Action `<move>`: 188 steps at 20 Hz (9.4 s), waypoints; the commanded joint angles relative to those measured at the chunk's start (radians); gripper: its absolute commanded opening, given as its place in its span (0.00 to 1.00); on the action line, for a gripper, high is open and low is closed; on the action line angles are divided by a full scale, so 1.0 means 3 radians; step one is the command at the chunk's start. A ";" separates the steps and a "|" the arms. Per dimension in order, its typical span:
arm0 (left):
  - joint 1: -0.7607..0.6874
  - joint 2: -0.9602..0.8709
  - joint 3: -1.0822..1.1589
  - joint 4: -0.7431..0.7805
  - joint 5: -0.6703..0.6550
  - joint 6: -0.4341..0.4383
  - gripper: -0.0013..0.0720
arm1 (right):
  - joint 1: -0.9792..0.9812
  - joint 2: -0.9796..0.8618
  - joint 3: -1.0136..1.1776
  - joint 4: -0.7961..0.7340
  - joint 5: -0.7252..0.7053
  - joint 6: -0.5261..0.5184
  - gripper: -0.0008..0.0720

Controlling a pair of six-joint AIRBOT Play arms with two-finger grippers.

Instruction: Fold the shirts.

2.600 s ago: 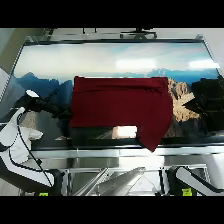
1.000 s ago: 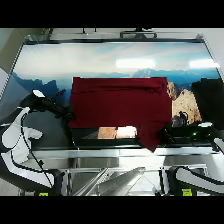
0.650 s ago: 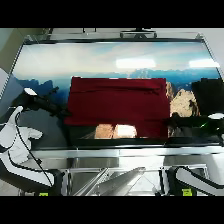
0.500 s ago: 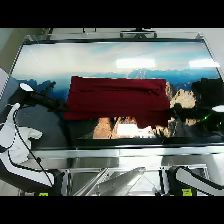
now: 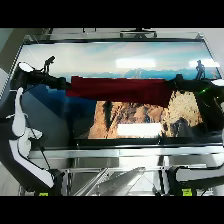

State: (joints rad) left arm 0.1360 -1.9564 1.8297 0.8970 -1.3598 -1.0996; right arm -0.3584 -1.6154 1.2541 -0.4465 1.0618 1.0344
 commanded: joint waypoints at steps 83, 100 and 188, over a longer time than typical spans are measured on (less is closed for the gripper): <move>0.0725 0.0745 0.0659 -0.0549 -0.0337 -0.0439 0.04 | 0.2293 -0.1408 0.2192 -0.0098 -0.0745 0.0866 0.76; 0.0553 0.0739 0.0659 -0.0546 -0.0243 -0.0399 0.04 | 0.2204 -0.1938 0.2192 -0.0913 -0.0154 0.1587 0.92; -0.0916 0.3691 -0.3943 -0.0793 0.0524 -0.0518 0.03 | 0.0632 0.2224 -0.2082 -0.1069 0.0411 0.0900 0.98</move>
State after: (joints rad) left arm -0.1246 -0.9207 0.7444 0.6609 -1.2533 -1.2568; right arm -0.1883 -0.9504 0.6720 -0.8379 1.2346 1.3560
